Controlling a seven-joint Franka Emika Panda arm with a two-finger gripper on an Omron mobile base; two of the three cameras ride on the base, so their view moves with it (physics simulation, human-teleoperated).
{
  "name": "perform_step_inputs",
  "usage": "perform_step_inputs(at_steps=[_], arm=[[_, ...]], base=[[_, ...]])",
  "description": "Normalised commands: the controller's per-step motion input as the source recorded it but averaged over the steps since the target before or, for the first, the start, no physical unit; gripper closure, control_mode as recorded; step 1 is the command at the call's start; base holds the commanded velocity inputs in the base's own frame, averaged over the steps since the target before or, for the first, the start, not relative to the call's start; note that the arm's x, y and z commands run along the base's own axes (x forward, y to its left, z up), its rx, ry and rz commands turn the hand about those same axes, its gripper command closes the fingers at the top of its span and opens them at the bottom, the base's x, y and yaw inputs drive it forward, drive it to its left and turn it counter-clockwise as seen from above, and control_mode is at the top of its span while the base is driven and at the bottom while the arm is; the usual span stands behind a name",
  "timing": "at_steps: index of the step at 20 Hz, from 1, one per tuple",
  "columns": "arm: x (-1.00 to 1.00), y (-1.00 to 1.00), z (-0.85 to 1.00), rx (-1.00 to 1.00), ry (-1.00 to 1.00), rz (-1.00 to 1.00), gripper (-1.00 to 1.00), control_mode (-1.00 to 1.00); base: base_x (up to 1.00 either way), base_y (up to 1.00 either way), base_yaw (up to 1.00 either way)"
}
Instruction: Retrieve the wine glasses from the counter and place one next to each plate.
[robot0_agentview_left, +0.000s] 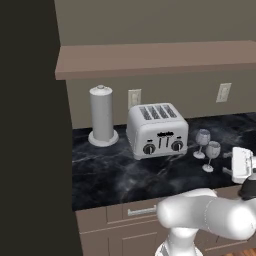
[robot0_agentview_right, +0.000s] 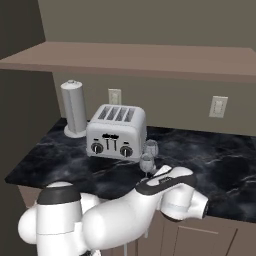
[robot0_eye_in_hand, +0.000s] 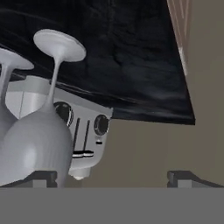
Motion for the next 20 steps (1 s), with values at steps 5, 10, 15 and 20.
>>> perform_step_inputs(at_steps=[5, 10, 15, 20], arm=[[0.27, 0.00, -0.01, 0.03, 0.05, 0.00, -1.00, -1.00], [0.36, 0.00, -0.03, 0.00, 0.07, 0.00, -1.00, -1.00], [0.19, 0.00, -0.10, 0.00, 0.07, 0.00, -1.00, -1.00], [-0.01, -0.24, -0.15, 0.03, 0.01, 0.00, -1.00, -1.00]], base=[[0.00, 0.00, 0.00], [0.00, 0.00, 0.00], [0.00, 0.00, 0.00], [0.00, 0.00, 0.00]])
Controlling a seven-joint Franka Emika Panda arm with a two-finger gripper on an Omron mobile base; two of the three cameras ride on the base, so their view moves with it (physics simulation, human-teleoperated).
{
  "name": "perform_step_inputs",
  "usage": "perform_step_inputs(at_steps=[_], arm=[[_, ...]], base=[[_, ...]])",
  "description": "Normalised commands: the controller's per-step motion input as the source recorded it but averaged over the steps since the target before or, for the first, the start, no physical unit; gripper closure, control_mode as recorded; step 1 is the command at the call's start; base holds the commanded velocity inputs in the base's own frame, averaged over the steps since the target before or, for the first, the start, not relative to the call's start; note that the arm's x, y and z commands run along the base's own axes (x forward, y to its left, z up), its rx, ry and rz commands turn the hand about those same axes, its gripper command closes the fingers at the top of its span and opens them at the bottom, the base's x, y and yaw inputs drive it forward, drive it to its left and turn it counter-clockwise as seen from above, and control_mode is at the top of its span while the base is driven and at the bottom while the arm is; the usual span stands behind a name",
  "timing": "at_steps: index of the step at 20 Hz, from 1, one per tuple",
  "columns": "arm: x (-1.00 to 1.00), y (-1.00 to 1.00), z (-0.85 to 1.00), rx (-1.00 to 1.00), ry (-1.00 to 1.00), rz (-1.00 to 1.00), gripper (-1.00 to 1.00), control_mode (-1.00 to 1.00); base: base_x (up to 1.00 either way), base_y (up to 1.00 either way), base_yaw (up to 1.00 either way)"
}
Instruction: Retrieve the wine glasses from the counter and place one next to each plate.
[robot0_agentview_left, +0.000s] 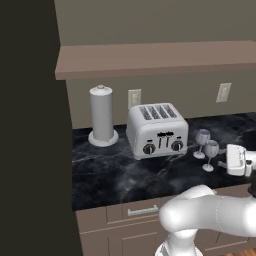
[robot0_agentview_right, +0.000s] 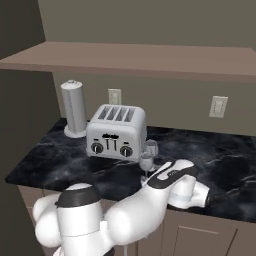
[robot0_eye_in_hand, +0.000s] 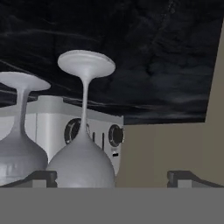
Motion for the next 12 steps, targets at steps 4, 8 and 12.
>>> perform_step_inputs(at_steps=[4, 8, 12], arm=[[0.00, -0.16, -0.09, 0.02, 0.00, 0.00, -1.00, -1.00], [0.04, 0.00, -0.03, 0.00, 0.00, 0.00, -1.00, -1.00], [0.15, 0.00, -0.23, 0.00, 0.00, 0.00, -1.00, -1.00]], base=[[0.00, 0.00, 0.00], [0.00, 0.00, 0.00], [0.00, 0.00, 0.00]])
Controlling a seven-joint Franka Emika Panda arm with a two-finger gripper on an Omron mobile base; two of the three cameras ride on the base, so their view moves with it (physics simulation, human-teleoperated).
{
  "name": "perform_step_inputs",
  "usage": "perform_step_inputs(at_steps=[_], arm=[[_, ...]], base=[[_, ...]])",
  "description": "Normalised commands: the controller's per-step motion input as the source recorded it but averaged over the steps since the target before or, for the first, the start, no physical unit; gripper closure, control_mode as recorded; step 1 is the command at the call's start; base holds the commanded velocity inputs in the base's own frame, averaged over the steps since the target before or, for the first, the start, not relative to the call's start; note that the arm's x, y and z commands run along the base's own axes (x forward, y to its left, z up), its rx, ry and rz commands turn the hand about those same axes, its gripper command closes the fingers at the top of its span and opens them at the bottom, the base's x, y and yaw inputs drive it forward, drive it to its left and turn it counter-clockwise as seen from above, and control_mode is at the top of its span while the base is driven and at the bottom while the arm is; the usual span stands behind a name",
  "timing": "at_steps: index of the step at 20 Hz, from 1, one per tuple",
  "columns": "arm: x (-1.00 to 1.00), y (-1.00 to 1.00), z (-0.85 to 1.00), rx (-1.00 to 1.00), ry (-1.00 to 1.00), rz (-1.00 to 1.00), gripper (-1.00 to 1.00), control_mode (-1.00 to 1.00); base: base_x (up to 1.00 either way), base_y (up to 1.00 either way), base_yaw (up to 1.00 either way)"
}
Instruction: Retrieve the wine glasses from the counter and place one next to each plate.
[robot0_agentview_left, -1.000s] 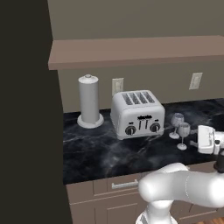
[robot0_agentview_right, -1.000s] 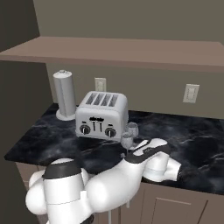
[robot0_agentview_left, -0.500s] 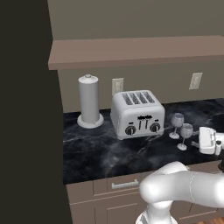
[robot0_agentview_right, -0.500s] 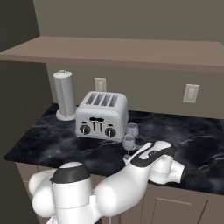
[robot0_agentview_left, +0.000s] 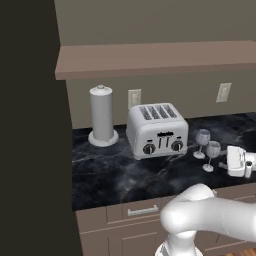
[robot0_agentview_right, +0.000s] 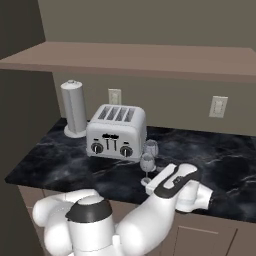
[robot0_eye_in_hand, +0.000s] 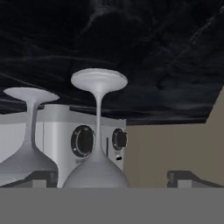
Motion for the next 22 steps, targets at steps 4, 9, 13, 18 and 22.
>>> perform_step_inputs(at_steps=[4, 9, 13, 18, 22], arm=[[0.06, 0.00, -0.22, 0.00, 0.00, 0.00, -1.00, -1.00], [0.10, 0.00, -0.04, 0.00, 0.00, 0.00, -1.00, -1.00], [0.15, 0.01, 0.00, 0.00, 0.00, 0.00, -1.00, -1.00], [0.03, 0.21, 0.00, 0.00, 0.07, 0.00, -1.00, -1.00], [0.00, 0.06, -0.05, 0.00, 0.12, 0.00, -1.00, -1.00]], base=[[0.00, 0.00, 0.00], [0.00, 0.00, 0.00], [0.00, 0.00, 0.00], [0.00, 0.00, 0.00], [0.00, 0.00, 0.00]])
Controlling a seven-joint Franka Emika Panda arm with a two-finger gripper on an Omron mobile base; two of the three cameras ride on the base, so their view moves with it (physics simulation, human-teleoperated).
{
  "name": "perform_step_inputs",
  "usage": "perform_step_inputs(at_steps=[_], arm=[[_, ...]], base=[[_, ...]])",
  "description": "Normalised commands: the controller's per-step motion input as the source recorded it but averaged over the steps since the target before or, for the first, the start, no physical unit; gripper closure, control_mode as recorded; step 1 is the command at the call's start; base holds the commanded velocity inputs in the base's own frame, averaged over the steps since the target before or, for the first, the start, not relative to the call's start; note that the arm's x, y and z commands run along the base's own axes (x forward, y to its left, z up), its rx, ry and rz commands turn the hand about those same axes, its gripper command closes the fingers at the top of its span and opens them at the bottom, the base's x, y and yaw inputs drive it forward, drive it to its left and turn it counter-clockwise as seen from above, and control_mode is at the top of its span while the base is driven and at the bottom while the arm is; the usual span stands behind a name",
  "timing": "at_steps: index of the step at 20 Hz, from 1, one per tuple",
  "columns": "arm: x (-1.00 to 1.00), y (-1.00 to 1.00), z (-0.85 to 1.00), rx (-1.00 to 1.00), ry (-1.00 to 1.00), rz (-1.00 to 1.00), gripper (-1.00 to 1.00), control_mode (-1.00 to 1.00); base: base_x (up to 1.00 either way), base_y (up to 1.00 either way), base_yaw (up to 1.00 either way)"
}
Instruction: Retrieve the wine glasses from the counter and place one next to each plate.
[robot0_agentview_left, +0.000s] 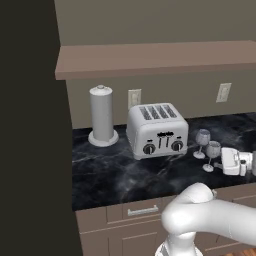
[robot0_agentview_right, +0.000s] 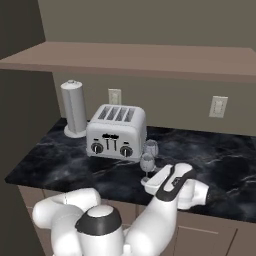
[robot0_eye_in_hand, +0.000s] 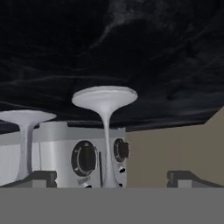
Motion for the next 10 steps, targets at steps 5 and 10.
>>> perform_step_inputs(at_steps=[5, 10], arm=[[0.00, 0.05, -0.01, 0.00, 0.12, 0.00, -1.00, -1.00], [0.03, 0.09, 0.00, 0.00, 0.04, 0.00, -1.00, -1.00]], base=[[0.00, 0.00, 0.00], [0.00, 0.00, 0.00]])
